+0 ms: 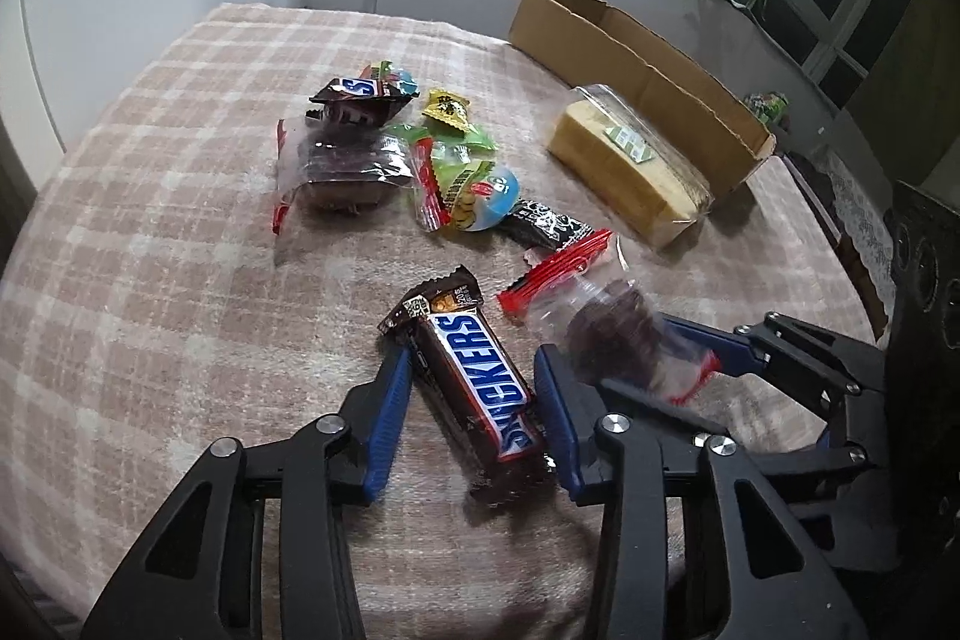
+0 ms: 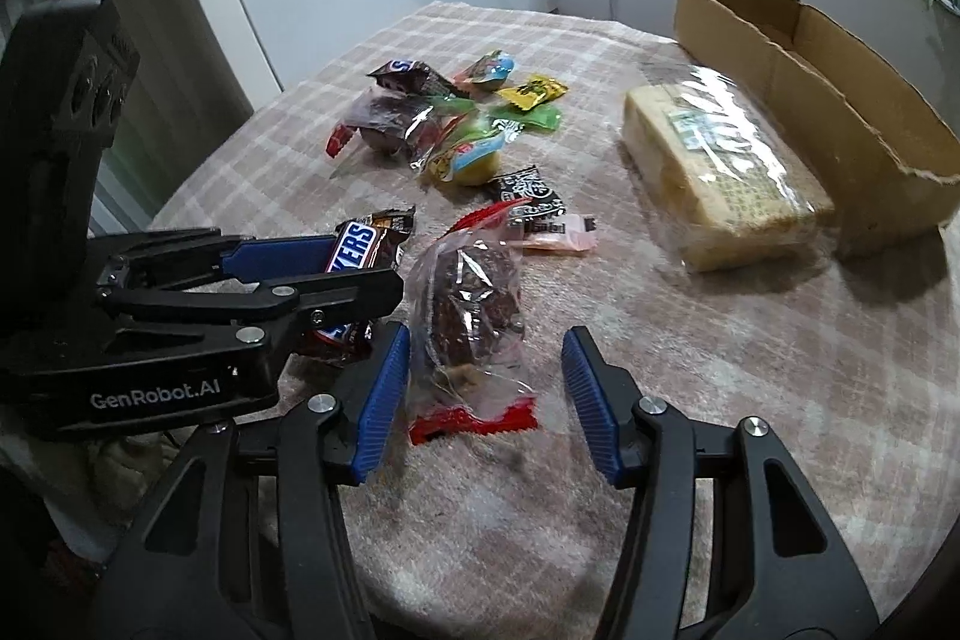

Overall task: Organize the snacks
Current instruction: 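Grasp the Snickers bar with the left tool while the right tool grasps the clear candy bag, then carry the Snickers bar and candy bag into the box and open both tools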

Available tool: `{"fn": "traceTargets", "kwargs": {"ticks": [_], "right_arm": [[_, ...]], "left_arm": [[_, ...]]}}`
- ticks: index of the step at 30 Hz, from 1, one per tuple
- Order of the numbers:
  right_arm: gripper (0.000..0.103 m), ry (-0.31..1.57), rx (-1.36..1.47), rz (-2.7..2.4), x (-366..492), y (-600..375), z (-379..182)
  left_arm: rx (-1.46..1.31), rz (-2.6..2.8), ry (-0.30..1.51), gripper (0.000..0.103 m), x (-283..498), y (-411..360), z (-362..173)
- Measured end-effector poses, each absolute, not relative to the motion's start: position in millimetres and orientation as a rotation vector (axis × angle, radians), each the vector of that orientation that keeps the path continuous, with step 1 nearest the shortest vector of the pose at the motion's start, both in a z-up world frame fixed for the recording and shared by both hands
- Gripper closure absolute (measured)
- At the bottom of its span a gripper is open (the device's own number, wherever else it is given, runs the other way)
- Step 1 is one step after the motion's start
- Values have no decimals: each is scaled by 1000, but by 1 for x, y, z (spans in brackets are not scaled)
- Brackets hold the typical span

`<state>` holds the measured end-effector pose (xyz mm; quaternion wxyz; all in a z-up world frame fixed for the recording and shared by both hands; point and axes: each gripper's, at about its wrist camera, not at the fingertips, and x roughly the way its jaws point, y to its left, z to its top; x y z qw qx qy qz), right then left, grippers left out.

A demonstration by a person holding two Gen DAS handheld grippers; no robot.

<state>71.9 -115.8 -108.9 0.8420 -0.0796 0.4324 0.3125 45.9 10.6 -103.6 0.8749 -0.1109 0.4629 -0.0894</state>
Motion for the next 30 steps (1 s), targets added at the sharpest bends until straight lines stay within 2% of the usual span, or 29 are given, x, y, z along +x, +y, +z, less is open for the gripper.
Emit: {"fn": "traceTargets", "kwargs": {"ticks": [9, 14, 22, 30], "right_arm": [[60, 929, -155, 706, 85, -119, -108], [61, 934, -120, 717, 88, -122, -109], [62, 941, -67, 708, 91, -132, -106], [62, 933, -9, 691, 96, -151, -99]], "left_arm": [[-257, -186, 965, 70, 49, 22, -105], [-229, -175, 968, 68, 56, 17, -106], [-219, -152, 940, 75, 53, 18, -103], [-250, -151, 921, 76, 50, 24, -95]]}}
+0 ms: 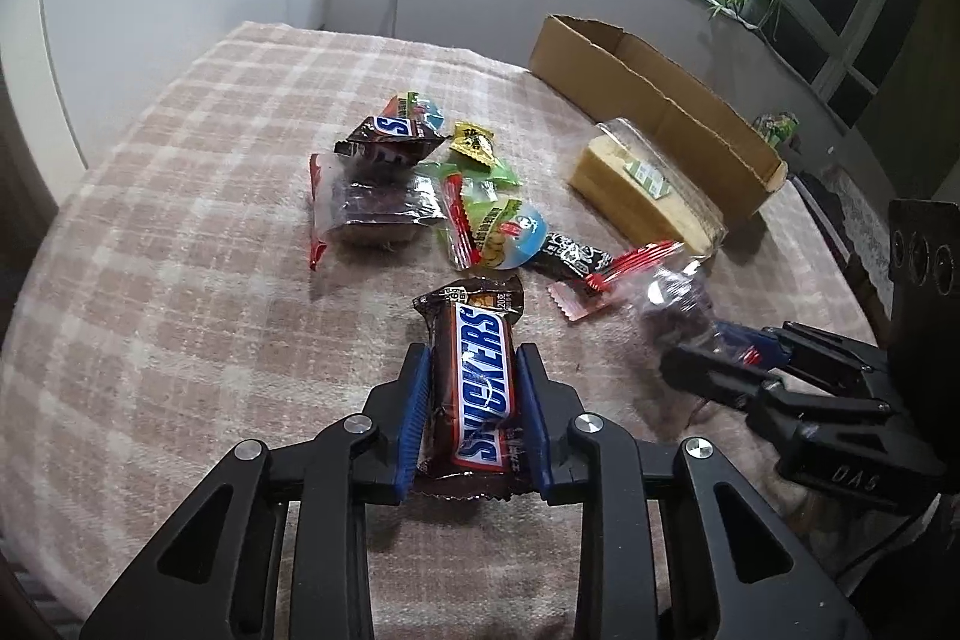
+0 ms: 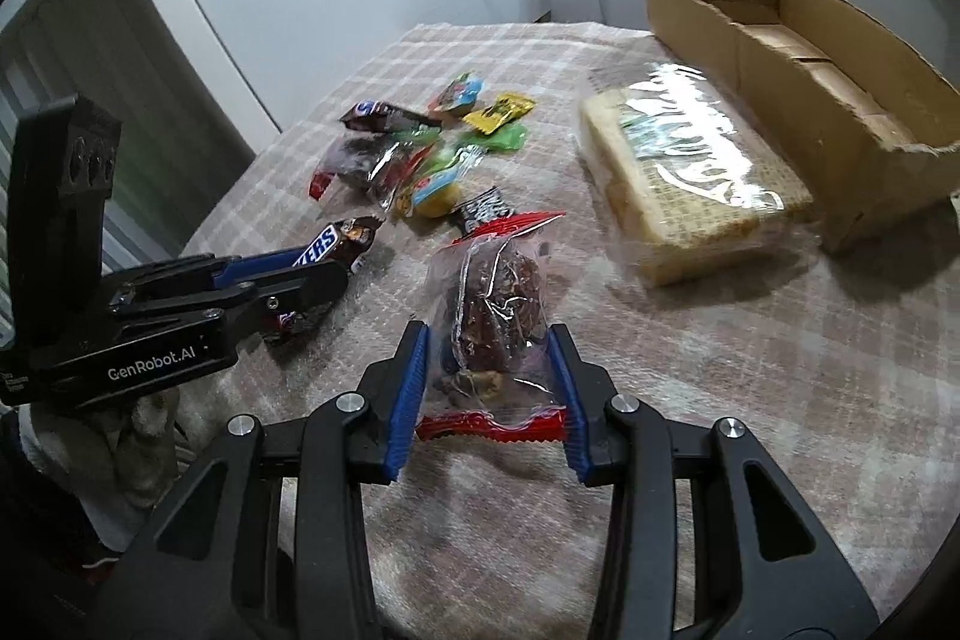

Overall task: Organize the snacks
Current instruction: 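Carry the Snickers bar and candy bag into the box and open both tools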

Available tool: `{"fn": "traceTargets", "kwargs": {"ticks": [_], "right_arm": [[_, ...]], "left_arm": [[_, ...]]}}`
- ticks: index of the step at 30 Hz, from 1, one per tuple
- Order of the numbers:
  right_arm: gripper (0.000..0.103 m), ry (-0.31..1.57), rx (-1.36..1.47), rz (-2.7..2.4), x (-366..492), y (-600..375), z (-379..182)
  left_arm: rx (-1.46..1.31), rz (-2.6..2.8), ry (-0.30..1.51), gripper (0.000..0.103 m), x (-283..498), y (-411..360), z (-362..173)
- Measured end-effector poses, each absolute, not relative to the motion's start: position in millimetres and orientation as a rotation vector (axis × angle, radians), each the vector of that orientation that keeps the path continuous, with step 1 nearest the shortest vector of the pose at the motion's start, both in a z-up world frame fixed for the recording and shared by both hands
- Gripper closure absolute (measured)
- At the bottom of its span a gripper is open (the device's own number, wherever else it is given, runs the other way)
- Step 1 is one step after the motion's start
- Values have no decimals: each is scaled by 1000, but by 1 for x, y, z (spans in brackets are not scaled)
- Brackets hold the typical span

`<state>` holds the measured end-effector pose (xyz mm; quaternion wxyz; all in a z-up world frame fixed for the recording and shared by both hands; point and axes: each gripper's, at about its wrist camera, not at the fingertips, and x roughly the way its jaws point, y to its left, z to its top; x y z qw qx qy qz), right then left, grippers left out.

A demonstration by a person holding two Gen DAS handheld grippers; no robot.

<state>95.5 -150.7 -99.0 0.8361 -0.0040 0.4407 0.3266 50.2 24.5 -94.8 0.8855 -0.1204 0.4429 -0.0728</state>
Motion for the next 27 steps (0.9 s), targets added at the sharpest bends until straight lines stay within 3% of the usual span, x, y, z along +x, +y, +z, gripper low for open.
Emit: {"fn": "traceTargets", "kwargs": {"ticks": [15, 27], "right_arm": [[62, 750, 46, 551, 128, -219, -26], [62, 720, 45, 380, 194, -284, -10]], "left_arm": [[-210, -265, 770, 76, 107, -8, -32], [-157, -345, 745, 76, 181, -61, -17]]}}
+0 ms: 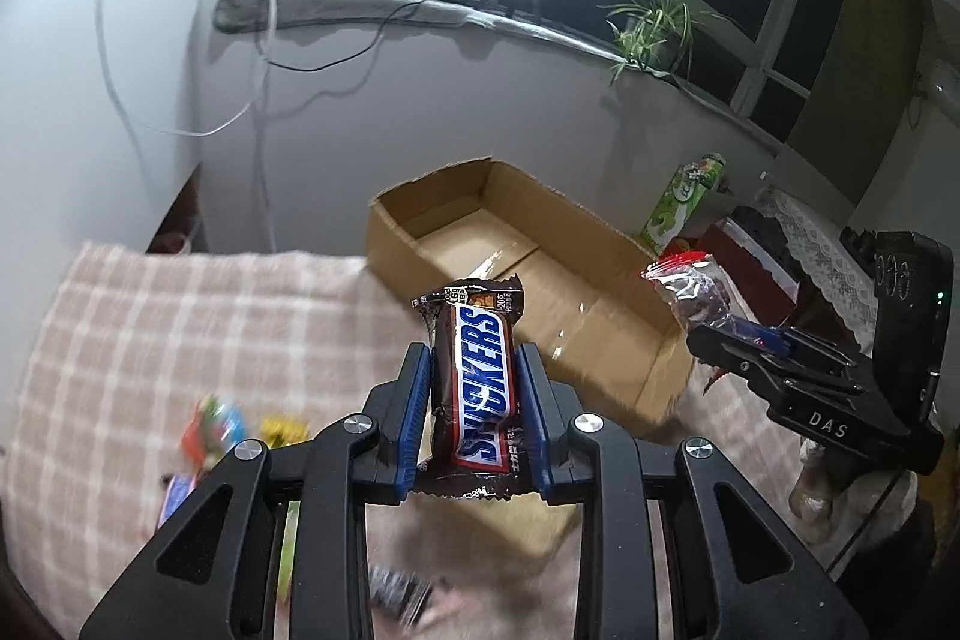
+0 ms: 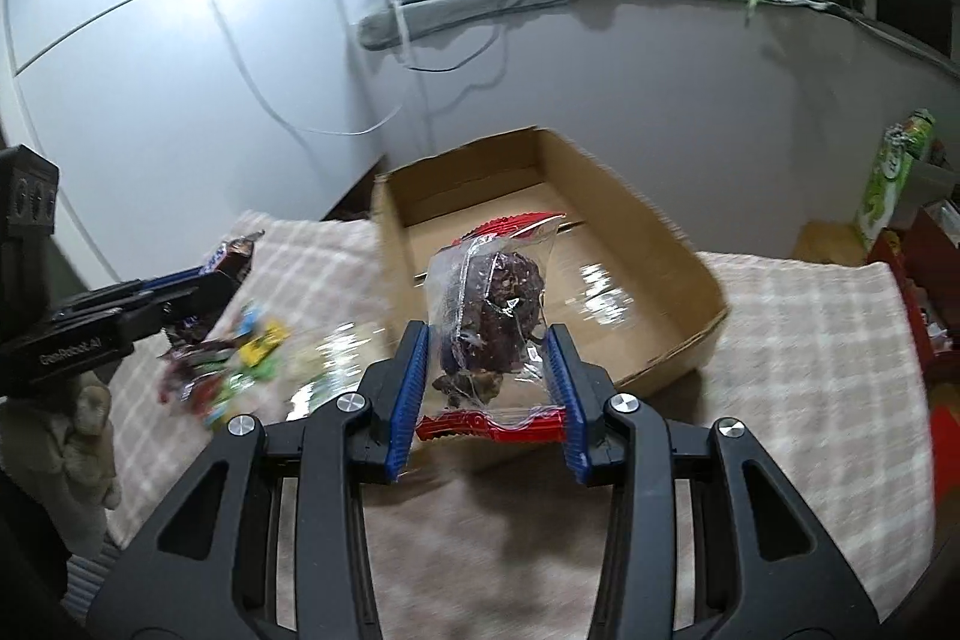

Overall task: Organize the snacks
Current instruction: 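Carry the Snickers bar and candy bag into the box and open both tools, then move the left tool to the wrapped bread loaf and grasp it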

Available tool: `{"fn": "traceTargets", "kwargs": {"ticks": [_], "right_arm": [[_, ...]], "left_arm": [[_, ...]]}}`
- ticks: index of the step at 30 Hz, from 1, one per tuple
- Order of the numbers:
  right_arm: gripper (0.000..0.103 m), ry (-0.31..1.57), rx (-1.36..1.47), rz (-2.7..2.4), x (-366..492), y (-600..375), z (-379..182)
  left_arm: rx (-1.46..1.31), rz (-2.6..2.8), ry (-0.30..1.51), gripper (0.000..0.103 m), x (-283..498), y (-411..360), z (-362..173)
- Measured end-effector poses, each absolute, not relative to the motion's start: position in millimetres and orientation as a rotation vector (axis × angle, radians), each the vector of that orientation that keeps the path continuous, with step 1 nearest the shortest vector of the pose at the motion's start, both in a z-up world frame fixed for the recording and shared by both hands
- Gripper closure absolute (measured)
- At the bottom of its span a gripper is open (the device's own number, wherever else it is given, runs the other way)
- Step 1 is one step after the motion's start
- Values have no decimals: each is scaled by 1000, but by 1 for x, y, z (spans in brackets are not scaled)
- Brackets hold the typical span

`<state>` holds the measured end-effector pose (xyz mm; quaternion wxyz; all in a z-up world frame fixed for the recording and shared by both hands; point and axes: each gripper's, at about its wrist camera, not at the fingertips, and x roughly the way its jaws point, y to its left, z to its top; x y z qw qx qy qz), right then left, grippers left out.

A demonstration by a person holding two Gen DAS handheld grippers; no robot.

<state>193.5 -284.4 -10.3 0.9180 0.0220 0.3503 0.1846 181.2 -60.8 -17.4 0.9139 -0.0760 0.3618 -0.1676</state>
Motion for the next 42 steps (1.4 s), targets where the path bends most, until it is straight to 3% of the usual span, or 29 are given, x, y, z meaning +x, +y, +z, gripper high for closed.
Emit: {"fn": "traceTargets", "kwargs": {"ticks": [14, 29, 30, 31, 33, 42], "right_arm": [[62, 763, 49, 314, 256, -316, -28], [61, 786, 44, 321, 272, -315, -40], [53, 786, 41, 320, 271, -314, -40], [39, 781, 38, 314, 271, -314, -39], [27, 764, 34, 300, 268, -313, -37], [25, 744, 58, 300, 256, -315, -27]], "left_arm": [[-98, -362, 787, 76, 247, -103, -28], [-61, -386, 829, 75, 262, -125, -42], [-55, -388, 829, 71, 261, -126, -41], [-52, -387, 828, 68, 261, -126, -41], [-49, -386, 817, 54, 259, -126, -39], [-67, -388, 806, 53, 252, -115, -30]]}}
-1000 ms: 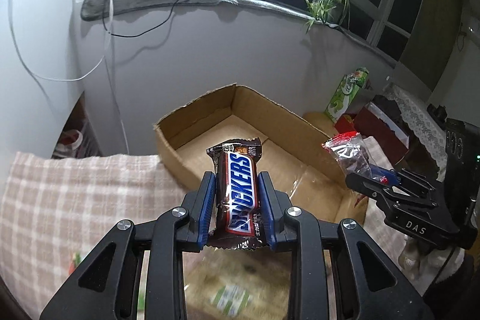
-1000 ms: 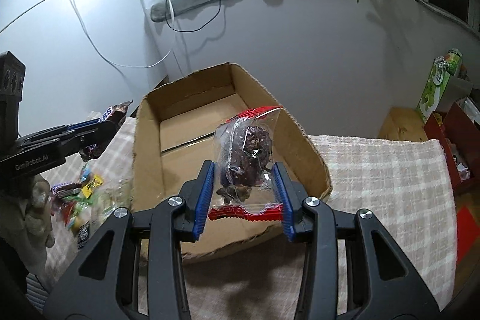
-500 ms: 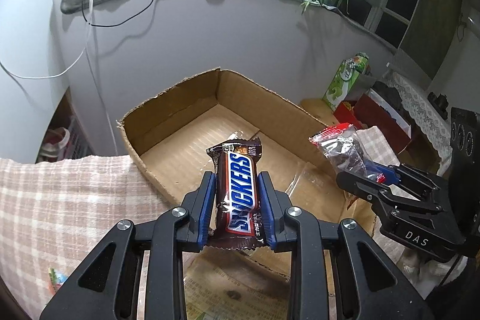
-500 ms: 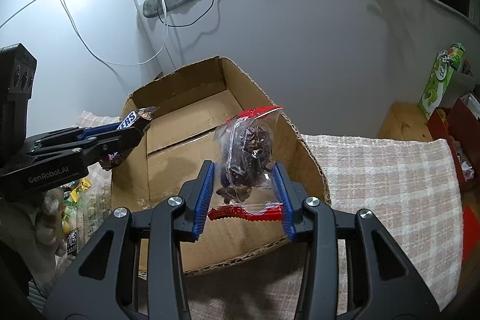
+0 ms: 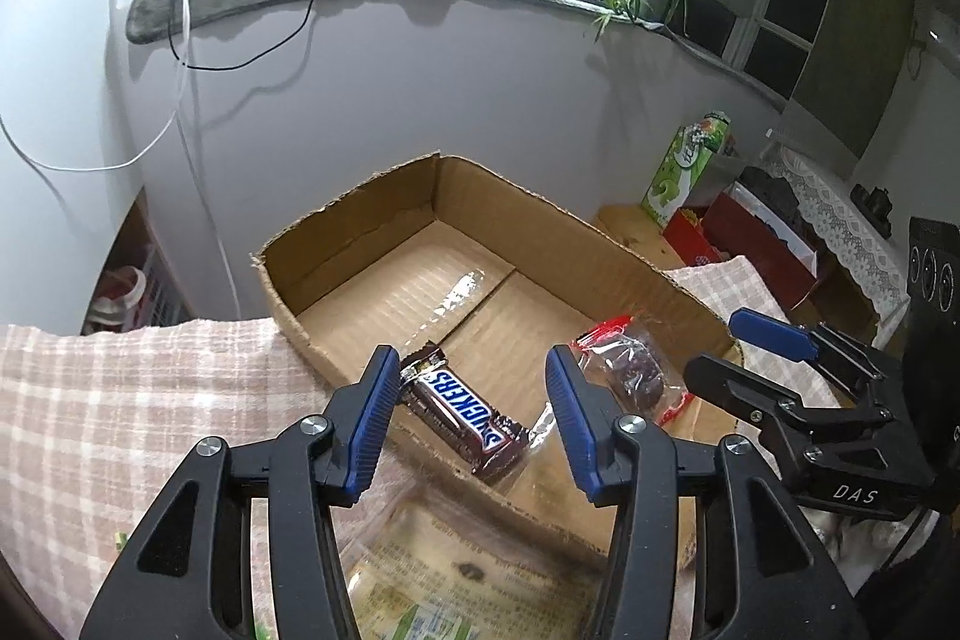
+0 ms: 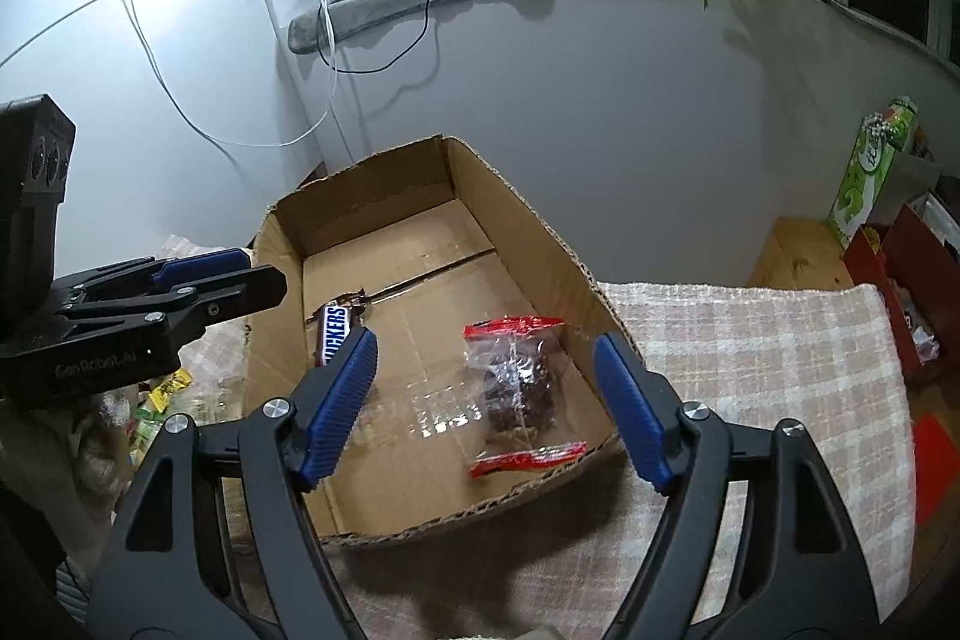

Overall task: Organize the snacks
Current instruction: 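Move the left tool to the wrapped bread loaf and grasp it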

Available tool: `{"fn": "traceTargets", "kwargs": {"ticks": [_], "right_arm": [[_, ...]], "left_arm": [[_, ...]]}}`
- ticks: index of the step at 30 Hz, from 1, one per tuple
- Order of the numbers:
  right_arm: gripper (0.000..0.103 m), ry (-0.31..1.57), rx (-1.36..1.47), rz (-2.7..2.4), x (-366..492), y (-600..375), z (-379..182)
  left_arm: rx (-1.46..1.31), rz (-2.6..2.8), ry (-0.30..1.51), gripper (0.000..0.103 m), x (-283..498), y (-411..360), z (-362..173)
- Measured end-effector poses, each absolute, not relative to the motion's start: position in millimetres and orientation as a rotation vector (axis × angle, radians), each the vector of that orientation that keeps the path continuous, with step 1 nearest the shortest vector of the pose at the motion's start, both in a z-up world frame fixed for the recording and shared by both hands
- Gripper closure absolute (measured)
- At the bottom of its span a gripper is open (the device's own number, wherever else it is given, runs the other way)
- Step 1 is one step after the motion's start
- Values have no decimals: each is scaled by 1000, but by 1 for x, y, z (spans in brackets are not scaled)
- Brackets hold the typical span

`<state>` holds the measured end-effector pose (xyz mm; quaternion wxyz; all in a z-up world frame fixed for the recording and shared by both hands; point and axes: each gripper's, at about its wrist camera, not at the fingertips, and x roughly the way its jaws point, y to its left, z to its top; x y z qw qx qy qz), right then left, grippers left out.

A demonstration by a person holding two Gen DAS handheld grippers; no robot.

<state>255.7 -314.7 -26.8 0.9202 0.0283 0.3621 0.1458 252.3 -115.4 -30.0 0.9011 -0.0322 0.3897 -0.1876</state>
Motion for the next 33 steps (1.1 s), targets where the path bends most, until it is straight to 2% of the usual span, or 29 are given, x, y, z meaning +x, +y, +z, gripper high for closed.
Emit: {"fn": "traceTargets", "kwargs": {"ticks": [18, 30, 32, 33], "right_arm": [[25, 764, 164, 380, 189, -302, -17], [25, 862, 336, 464, 149, -295, -48], [33, 891, 355, 486, 149, -290, -57], [41, 903, 359, 494, 149, -288, -60]], "left_arm": [[-152, -407, 851, 53, 229, -70, -27], [-194, -420, 935, 53, 222, -45, -52], [-222, -431, 960, 53, 223, -42, -59], [-233, -435, 971, 53, 223, -41, -62]]}}
